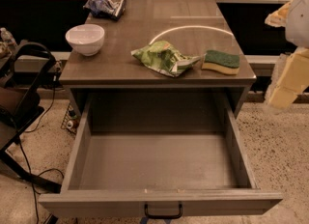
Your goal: Move green jalapeno chip bag near blue chip bag
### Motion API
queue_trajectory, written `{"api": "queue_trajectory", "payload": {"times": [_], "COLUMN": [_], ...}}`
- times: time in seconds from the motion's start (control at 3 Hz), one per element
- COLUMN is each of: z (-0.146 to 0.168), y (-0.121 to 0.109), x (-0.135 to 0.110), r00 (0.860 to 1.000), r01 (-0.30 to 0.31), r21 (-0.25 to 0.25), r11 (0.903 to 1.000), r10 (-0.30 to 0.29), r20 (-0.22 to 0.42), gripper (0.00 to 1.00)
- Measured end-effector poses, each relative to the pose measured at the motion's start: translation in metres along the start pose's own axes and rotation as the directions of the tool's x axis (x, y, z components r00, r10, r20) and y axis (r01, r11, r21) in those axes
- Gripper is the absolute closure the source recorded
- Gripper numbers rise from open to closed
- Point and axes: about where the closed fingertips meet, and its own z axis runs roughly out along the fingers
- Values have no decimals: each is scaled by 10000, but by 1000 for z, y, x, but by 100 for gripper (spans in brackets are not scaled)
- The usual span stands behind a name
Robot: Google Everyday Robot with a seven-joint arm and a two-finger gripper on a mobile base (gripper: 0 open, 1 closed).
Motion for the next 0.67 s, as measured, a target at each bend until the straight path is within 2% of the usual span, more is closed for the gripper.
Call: {"api": "queue_trajectory", "payload": {"times": [0.33, 0.67], "z": [0, 16], "y": [0, -20], "x": [0, -13], "r00": [10000, 9938], "r01": [0, -955], "r21": [0, -145], "r11": [10000, 9953], "r10": [0, 961], "r20": [0, 559], "gripper": [0, 0]}}
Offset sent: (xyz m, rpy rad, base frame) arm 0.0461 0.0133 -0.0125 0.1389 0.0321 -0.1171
